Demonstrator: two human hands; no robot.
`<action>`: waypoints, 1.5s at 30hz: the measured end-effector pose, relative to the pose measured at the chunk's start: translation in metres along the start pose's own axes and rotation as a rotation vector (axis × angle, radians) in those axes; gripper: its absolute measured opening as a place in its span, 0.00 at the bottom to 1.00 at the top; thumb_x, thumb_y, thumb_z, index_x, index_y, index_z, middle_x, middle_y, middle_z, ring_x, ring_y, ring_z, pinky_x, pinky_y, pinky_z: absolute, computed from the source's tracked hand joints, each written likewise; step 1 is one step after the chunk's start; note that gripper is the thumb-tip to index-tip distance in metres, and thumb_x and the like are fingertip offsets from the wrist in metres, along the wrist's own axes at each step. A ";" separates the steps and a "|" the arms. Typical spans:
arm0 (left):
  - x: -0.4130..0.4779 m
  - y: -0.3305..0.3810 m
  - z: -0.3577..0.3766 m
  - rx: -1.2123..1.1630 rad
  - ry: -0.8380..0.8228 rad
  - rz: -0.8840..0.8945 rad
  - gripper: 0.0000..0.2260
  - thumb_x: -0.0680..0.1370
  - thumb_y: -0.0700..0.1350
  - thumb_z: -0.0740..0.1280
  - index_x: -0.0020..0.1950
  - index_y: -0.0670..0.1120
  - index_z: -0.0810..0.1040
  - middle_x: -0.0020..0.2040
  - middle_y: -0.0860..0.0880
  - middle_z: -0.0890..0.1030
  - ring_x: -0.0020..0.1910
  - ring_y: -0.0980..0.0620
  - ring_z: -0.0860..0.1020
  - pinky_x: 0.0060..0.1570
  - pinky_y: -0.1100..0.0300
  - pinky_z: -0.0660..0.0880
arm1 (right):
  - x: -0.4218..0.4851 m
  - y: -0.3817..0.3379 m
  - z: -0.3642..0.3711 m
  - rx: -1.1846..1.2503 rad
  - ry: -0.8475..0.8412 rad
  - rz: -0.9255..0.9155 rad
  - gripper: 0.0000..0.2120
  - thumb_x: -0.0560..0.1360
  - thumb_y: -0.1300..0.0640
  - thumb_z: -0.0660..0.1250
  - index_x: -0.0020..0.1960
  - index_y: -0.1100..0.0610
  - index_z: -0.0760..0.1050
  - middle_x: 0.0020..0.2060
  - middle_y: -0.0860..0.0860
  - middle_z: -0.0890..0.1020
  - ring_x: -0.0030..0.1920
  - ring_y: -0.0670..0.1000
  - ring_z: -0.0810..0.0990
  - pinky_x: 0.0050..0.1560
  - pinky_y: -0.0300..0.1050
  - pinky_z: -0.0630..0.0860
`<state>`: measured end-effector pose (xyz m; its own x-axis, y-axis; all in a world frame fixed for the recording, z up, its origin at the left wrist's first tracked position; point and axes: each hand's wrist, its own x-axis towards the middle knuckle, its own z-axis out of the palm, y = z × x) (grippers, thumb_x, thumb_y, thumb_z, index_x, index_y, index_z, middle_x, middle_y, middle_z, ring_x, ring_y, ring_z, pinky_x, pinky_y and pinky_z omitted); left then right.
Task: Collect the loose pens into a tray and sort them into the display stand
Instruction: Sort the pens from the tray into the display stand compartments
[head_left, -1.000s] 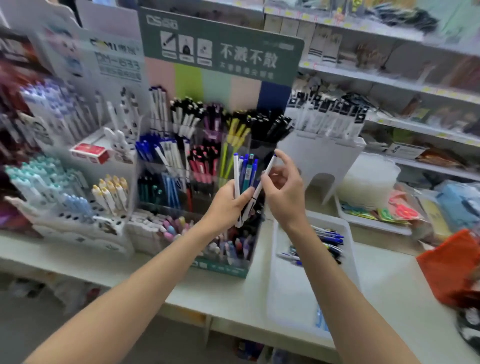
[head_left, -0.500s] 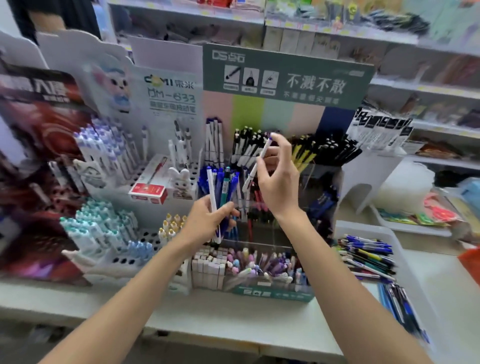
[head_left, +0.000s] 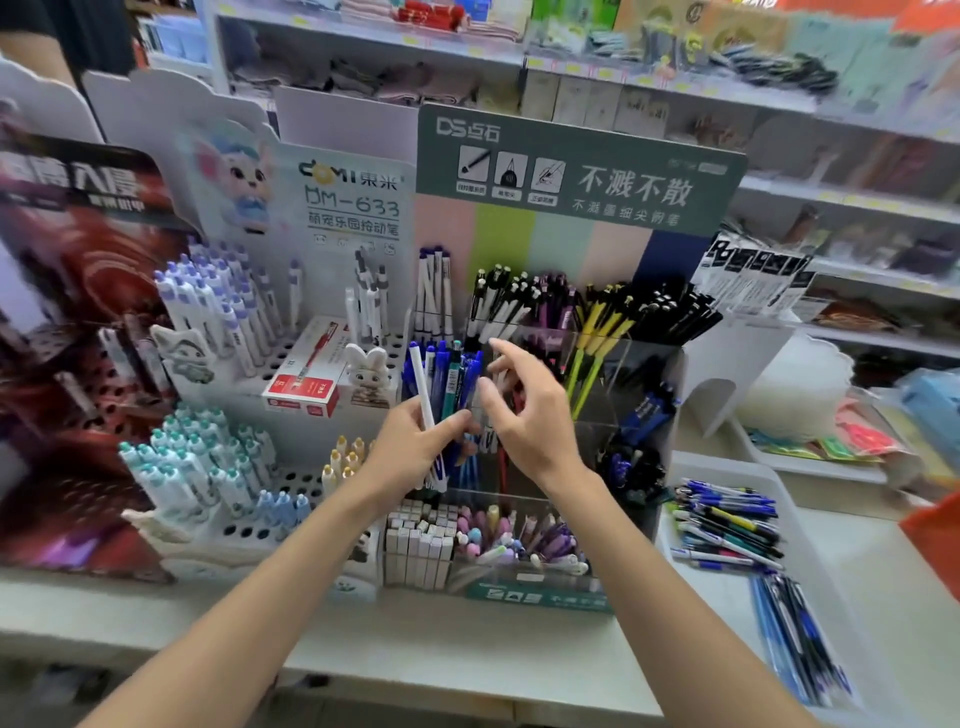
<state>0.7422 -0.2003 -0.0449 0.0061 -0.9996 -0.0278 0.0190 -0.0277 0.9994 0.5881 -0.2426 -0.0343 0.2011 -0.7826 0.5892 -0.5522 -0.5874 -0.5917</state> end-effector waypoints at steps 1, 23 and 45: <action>-0.001 0.002 0.003 0.011 -0.007 0.010 0.09 0.80 0.46 0.69 0.51 0.39 0.80 0.38 0.46 0.84 0.36 0.51 0.83 0.36 0.61 0.78 | -0.001 -0.009 0.003 0.082 -0.048 0.041 0.22 0.78 0.53 0.67 0.70 0.54 0.70 0.51 0.48 0.80 0.50 0.46 0.78 0.54 0.43 0.77; -0.003 0.002 -0.061 0.020 0.021 0.077 0.13 0.84 0.46 0.59 0.44 0.41 0.73 0.33 0.48 0.72 0.30 0.53 0.72 0.32 0.62 0.72 | 0.043 -0.014 0.040 -0.214 -0.044 -0.103 0.07 0.75 0.59 0.72 0.51 0.62 0.81 0.46 0.54 0.81 0.49 0.53 0.78 0.53 0.50 0.76; 0.017 0.011 -0.003 -0.001 0.032 0.079 0.08 0.82 0.40 0.65 0.53 0.37 0.80 0.40 0.45 0.85 0.39 0.53 0.85 0.38 0.64 0.79 | 0.023 -0.023 -0.006 0.204 0.020 0.213 0.24 0.76 0.60 0.71 0.70 0.54 0.70 0.48 0.45 0.79 0.49 0.42 0.80 0.55 0.41 0.78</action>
<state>0.7453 -0.2177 -0.0348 0.0396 -0.9979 0.0509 0.0179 0.0516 0.9985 0.6007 -0.2458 -0.0038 0.0805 -0.8898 0.4492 -0.4059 -0.4409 -0.8005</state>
